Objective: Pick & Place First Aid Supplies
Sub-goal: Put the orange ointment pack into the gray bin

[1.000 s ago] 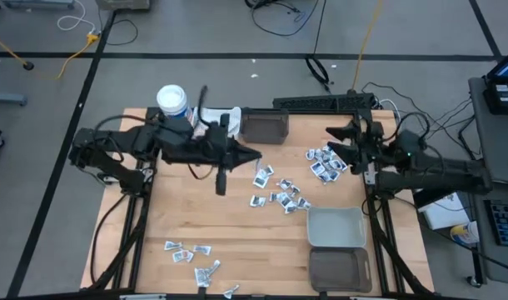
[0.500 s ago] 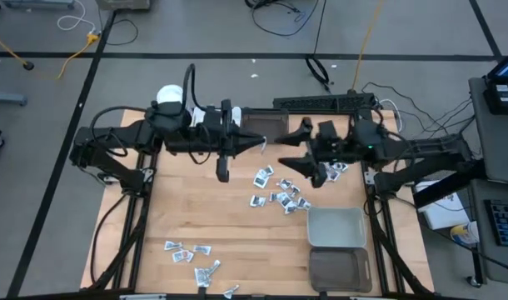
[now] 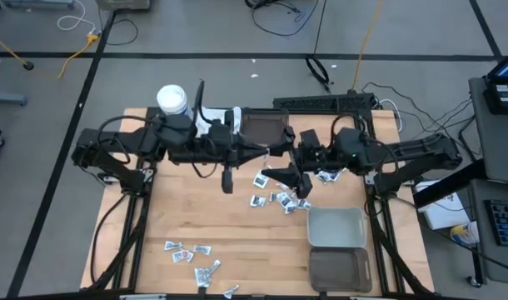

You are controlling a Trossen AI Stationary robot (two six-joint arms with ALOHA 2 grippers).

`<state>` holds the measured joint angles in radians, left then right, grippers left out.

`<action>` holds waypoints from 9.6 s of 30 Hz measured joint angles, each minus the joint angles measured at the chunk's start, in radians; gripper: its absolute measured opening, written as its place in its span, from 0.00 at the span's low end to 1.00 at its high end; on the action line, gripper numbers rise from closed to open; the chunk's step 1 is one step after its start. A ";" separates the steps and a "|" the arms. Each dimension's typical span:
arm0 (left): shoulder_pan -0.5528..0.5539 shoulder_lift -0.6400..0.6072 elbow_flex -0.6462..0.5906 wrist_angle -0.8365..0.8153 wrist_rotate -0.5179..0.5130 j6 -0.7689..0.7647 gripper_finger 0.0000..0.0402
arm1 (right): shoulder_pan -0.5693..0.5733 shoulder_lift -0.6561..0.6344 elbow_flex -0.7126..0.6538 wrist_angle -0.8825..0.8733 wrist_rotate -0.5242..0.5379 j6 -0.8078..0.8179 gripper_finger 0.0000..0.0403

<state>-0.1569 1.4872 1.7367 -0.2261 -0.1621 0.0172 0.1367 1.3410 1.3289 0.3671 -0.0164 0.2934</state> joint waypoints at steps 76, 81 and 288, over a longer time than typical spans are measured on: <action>-0.044 -0.011 0.000 -0.006 -0.184 -0.060 0.42 | 0.118 -0.273 0.000 -1.885 -0.191 0.288 0.00; -0.044 -0.011 0.000 -0.007 -0.184 -0.071 0.42 | 0.205 -0.213 -0.089 -1.807 -0.138 0.377 0.00; -0.344 -0.262 -0.501 0.017 -0.607 -0.370 0.00 | 0.055 -0.342 -0.356 -0.177 0.033 -0.035 0.47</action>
<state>-0.5012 1.2249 1.2356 -0.2088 -0.7687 -0.3524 0.1916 0.9985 0.9726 0.1903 0.0161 0.2585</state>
